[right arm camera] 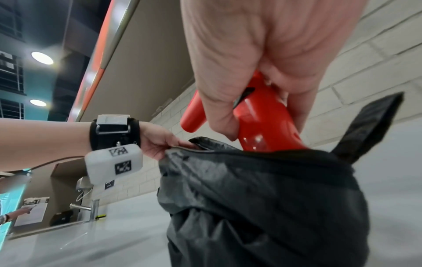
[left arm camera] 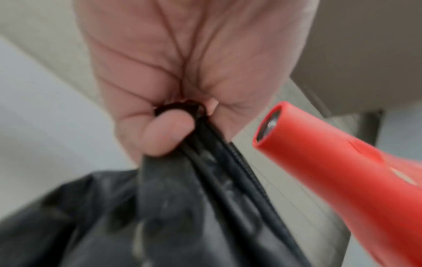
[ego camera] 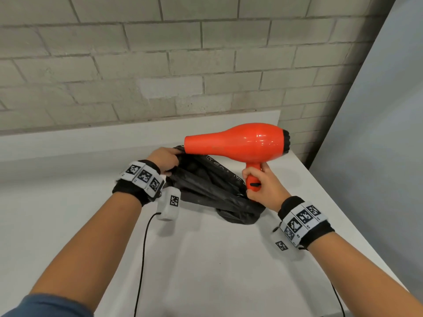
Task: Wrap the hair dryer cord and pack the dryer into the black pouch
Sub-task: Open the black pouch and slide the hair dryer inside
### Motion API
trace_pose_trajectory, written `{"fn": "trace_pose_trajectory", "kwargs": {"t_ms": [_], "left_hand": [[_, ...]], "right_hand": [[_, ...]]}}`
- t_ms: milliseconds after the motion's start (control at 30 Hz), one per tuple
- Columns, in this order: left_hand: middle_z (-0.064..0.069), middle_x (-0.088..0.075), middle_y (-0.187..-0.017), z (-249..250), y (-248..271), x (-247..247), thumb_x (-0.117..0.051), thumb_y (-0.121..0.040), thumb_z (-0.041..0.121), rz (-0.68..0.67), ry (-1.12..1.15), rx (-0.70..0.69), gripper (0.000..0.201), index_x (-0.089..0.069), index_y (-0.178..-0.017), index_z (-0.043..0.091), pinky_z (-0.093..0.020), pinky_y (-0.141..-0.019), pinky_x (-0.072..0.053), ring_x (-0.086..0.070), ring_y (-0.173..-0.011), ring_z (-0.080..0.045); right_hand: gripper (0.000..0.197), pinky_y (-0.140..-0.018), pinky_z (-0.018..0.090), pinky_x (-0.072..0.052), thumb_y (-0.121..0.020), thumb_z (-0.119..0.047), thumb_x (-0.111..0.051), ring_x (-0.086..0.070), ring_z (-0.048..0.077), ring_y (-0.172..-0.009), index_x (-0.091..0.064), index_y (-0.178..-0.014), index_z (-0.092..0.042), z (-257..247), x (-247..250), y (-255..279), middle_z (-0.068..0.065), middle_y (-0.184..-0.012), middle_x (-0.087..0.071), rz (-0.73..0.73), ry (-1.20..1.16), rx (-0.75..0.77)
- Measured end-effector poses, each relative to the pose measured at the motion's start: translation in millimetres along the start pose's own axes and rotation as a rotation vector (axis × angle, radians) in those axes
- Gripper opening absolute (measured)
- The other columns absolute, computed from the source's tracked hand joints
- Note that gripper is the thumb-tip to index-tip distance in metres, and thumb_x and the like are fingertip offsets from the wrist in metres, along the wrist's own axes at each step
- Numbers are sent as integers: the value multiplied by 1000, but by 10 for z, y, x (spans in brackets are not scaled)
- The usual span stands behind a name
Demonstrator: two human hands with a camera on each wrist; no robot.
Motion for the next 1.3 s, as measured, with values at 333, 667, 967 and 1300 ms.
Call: {"fn": "trace_pose_trajectory", "kwargs": {"t_ms": [333,667,967,1300], "left_hand": [[-12,-60,-102,319,160,108,-33,-76,-16,70,365,-191,50,-62,-112,4,-18,-47,-42,-49,-63,-17],[-14,-49,-135,690,291,44,-33,-85,-1,238,-524,-390,58,-35,-138,23,-40,-97,-41,-49,-119,-35],[-18,-62,-104,1035,530,192,-42,-81,3,457,-585,-541,50,-52,-127,19,-37,-74,-44,-57,-97,-38],[-12,-56,-130,1073,558,216,-41,-84,-1,325,-68,-511,46,-53,-126,11,-12,-90,-31,-50,-121,-22]], "right_hand": [[42,-65,6,-39,-71,12,-52,-44,6,-77,-51,-95,-22,-46,-92,-12,-5,-124,-24,-50,142,74],[42,-61,20,-40,-71,7,-52,-47,17,-67,-54,-104,-18,-197,-158,40,-6,-112,-28,-113,239,142],[38,-62,9,-33,-73,10,-52,-41,0,-65,-54,-107,-8,-182,-57,128,-2,-109,-32,6,179,126],[38,-66,6,-32,-74,9,-52,-46,15,-76,-53,-105,-11,-176,1,124,-3,-113,-33,15,166,92]]}}
Point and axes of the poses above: each hand's wrist, its own y-axis away from the middle knuckle, its own x-axis out of the back of the hand, z = x × y, the point moved 10 cm from there along -y, towards the middle knuckle
